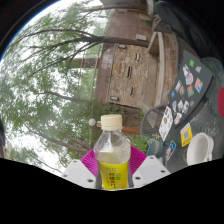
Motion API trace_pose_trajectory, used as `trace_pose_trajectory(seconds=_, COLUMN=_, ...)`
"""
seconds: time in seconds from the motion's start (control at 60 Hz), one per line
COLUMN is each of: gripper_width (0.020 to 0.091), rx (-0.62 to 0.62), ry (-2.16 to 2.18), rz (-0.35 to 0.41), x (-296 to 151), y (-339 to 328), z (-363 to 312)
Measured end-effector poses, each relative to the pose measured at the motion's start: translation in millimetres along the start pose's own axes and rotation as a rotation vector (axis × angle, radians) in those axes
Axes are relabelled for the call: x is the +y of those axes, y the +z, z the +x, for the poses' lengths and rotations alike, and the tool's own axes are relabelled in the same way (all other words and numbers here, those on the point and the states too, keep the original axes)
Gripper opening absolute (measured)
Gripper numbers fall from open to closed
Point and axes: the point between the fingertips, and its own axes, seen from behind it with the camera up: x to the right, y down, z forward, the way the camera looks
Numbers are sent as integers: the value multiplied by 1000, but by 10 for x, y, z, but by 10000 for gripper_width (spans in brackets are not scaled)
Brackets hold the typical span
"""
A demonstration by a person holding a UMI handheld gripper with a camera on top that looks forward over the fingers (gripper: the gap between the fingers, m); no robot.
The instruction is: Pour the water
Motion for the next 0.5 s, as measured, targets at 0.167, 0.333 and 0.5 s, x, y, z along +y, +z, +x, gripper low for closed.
trace_pose_trajectory(seconds=0.167, gripper_width=379, rx=259, ry=-1070, rz=250, x=-1595, y=-586, z=-123)
trace_pose_trajectory(seconds=0.333, gripper_width=377, rx=438, ry=-1395, rz=176, x=-2225, y=-1158, z=1260)
trace_pose_trajectory(seconds=0.5, gripper_width=379, rx=565, ry=-1368, rz=58, x=-2244, y=-1732, z=2541)
